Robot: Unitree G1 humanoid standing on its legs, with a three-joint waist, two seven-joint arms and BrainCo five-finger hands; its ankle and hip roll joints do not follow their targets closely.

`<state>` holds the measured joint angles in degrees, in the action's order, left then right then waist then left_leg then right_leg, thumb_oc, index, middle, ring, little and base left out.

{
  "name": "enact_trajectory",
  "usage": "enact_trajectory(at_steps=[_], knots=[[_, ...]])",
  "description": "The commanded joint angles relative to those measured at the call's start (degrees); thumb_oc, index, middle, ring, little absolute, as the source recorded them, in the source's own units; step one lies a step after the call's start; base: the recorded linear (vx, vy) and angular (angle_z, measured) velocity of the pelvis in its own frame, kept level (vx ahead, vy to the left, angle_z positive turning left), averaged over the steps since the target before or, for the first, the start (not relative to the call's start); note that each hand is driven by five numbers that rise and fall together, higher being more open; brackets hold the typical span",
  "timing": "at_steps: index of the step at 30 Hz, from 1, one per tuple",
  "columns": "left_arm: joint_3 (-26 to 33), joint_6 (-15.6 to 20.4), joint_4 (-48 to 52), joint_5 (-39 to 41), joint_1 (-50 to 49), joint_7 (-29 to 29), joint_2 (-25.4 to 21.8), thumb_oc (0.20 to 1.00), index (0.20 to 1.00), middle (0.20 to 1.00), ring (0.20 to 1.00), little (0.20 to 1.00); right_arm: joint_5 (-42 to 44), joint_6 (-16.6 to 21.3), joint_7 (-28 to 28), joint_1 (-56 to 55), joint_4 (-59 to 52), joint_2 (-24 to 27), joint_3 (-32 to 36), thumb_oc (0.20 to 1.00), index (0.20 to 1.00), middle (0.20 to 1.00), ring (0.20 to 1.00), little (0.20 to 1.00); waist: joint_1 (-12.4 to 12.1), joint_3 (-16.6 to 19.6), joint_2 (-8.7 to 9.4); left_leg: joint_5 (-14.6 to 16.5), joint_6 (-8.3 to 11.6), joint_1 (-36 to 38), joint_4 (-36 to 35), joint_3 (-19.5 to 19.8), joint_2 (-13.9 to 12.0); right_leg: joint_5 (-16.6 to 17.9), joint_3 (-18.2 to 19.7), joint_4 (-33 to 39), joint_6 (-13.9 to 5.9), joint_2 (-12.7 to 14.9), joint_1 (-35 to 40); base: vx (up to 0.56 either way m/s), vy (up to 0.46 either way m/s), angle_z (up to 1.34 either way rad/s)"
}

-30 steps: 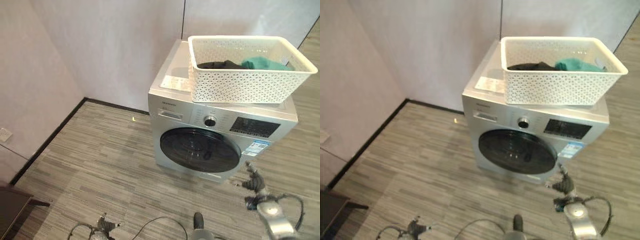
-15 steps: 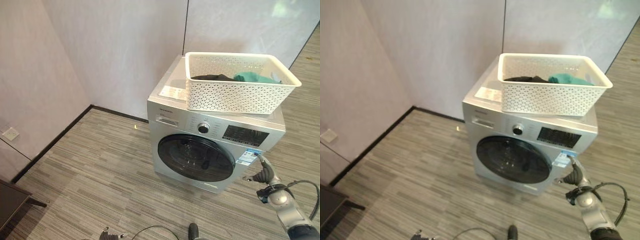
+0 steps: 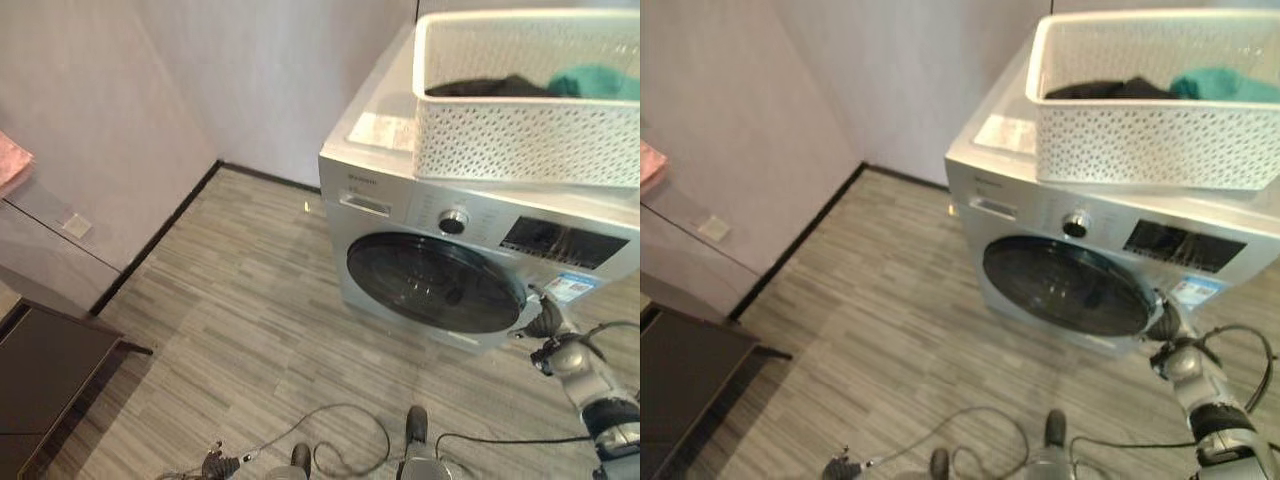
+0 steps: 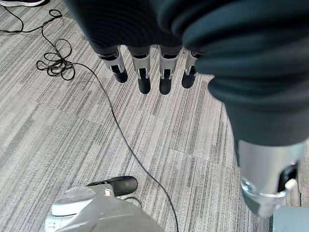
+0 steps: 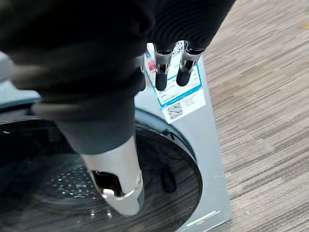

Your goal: Grab the laundry basket,head to the washer,open it,put in the laundry and shut it.

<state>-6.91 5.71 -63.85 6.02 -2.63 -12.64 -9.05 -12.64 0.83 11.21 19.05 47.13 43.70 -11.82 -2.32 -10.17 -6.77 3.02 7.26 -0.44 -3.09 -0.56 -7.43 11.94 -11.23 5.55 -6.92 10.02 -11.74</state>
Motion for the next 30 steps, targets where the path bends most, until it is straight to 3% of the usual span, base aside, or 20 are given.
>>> enact_trajectory(at_steps=[1,6,11,18,24,30], knots=[[-2.2,2.8,0.6,2.8,3.2,-0.9,-4.1,1.0,1.0,1.0,1.0,1.0,-1.4,0.3,4.0,6.4,3.2,1.5,-3.4,1.0,1.0,1.0,1.0,1.0,0.1,-1.1,4.23,-0.1,-1.84,-4.7,1.6,0.1,0.1,-7.1,1.8,-0.8,-2.09,4.4,0.7,-0.06,-0.024,0.07],[-3.2,3.8,3.2,4.0,3.9,-1.0,-4.3,1.0,1.0,1.0,1.0,1.0,-9.1,0.1,4.3,10.2,5.6,2.9,-9.4,1.0,1.0,1.0,1.0,1.0,0.0,-2.3,3.99,-0.7,-1.75,-7.0,1.8,0.4,0.2,-6.6,2.5,-0.9,-1.97,4.2,-1.6,-0.04,-0.031,0.09],[-5.5,4.3,5.0,5.1,4.8,-1.4,-4.1,1.0,1.0,1.0,1.0,1.0,-6.6,-0.2,4.5,17.7,14.6,-0.9,-13.7,1.0,1.0,1.0,1.0,1.0,-0.9,-3.7,3.73,-1.3,-1.84,-9.1,2.0,0.3,0.4,-5.9,3.4,-1.0,-2.03,4.2,-4.2,-0.05,-0.019,-0.03],[-7.0,4.9,6.1,6.0,6.3,-2.3,-4.0,1.0,1.0,1.0,1.0,1.0,-6.4,0.0,4.5,23.1,17.3,-3.3,-18.3,1.0,1.0,1.0,1.0,1.0,-1.6,-4.3,3.64,-2.5,-1.53,-10.4,1.0,0.4,0.5,-5.5,3.6,-0.6,-2.02,4.4,-5.5,-0.01,-0.002,-0.02],[-7.5,4.6,5.3,5.5,7.3,-3.1,-3.8,1.0,1.0,1.0,1.0,1.0,-6.1,0.6,4.0,21.9,13.5,-7.7,-19.9,1.0,1.0,1.0,1.0,1.0,-1.7,-4.3,4.0,-3.0,-1.46,-10.3,0.0,0.7,0.5,-5.7,3.0,-0.6,-2.0,4.5,-5.4,0.0,-0.011,0.04],[-6.8,4.1,3.8,4.7,7.9,-4.0,-3.5,1.0,1.0,1.0,1.0,1.0,0.7,3.1,2.6,16.3,3.6,-16.7,-19.7,1.0,1.0,1.0,1.0,1.0,-1.8,-4.5,4.69,-2.9,-1.67,-9.8,-0.3,0.6,0.5,-5.8,3.0,-0.6,-2.05,4.5,-5.1,-0.01,0.001,-0.02]])
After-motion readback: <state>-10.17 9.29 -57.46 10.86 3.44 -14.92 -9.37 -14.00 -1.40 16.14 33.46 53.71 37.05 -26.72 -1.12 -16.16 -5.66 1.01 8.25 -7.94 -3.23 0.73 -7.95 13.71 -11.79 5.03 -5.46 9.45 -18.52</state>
